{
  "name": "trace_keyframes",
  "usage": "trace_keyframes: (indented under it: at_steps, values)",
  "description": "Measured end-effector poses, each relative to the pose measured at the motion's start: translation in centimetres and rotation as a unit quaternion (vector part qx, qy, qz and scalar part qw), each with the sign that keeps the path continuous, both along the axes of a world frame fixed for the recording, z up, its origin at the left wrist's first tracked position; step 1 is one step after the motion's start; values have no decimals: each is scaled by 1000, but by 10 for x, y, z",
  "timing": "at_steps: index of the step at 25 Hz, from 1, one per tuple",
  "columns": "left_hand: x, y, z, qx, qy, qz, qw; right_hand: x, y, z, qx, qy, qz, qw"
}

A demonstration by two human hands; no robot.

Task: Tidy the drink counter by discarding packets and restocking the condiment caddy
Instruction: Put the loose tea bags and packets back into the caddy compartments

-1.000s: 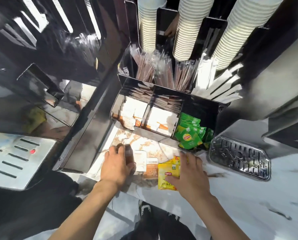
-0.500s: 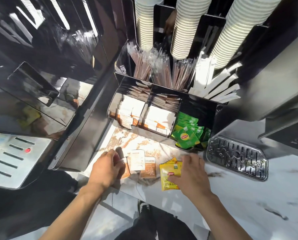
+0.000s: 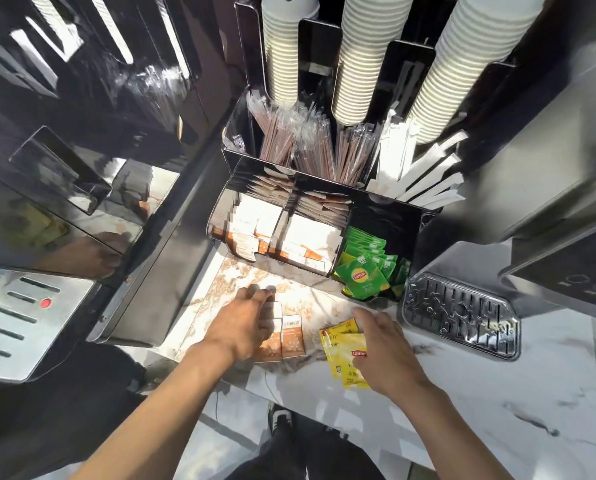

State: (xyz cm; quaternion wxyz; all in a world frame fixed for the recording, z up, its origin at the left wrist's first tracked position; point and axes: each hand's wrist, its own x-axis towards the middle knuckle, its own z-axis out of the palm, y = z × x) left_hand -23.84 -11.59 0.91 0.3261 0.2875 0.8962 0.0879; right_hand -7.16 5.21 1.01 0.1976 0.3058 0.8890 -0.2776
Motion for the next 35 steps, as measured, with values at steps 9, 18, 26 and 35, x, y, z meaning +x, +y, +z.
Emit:
trace_keyframes:
  at_steps: [9,18,26,35]
  values:
    - [-1,-2,2,-2,-18,50,999,-22,-4,2,45,-25,90,995]
    - [28,23,3,21,-109,-12,994,-6,2,11,78,-49,48,995]
    - [44,40,4,-74,1,-47,996,15,5,23,63,-32,19,997]
    - [25,8,18,83,-124,72,986,16,7,33,47,-16,-3,999]
